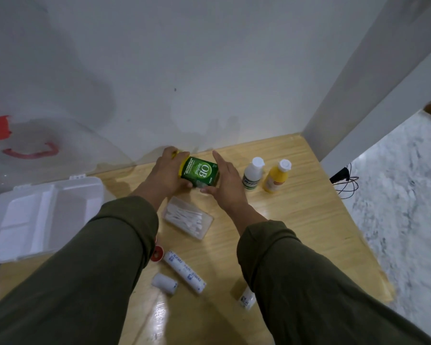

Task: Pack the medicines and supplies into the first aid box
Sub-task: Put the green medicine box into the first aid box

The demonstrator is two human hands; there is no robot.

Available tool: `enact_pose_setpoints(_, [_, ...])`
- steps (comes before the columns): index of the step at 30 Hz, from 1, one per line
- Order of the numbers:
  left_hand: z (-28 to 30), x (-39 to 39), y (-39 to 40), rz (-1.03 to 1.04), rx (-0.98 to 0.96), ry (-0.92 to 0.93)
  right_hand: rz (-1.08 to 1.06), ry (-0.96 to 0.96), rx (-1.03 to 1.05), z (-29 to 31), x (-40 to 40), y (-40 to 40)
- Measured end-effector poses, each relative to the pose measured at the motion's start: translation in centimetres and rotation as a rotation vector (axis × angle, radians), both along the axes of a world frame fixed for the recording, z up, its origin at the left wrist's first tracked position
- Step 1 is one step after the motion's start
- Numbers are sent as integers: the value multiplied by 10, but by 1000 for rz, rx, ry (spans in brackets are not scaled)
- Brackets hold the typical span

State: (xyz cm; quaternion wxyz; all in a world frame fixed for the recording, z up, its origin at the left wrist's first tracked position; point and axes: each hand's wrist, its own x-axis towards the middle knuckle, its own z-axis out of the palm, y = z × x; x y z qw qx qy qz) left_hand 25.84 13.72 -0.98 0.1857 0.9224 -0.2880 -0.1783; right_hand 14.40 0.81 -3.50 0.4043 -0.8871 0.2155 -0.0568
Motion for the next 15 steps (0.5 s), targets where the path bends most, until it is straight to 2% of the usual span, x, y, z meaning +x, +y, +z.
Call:
enact_pose_setpoints(7, [23,3,12,32,-53,30,31,-80,29,33,-1,6])
enact_pose_setpoints(15, [76,1,45,-27,-143,18,45,-193,11,90,-10,33])
